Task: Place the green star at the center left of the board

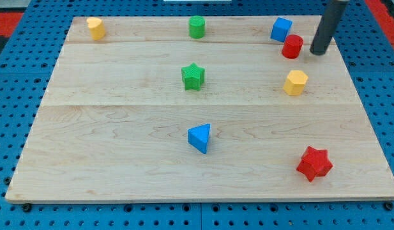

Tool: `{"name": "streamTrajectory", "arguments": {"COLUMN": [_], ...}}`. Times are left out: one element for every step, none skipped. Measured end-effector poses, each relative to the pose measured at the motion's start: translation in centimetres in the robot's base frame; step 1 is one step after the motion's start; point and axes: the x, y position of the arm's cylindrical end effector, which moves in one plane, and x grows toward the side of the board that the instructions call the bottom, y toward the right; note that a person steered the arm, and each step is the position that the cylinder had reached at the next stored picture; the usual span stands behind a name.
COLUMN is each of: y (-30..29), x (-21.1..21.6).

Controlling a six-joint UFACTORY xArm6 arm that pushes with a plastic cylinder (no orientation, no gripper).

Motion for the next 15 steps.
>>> {"name": "streamTrajectory", "arguments": {"y": [-7.2, -15.3, -17.0, -17.6, -19.4, -27.3, -39.2, -34.2, -33.0, -32.1, -34.9, -35.6, -39.6, -40.5, -37.9], "x": [-2.0, 0.0, 2.8, 7.1, 7.7, 7.0, 6.3, 5.7, 7.5, 10.7, 11.8, 15.0, 16.3, 12.6, 12.2]}}
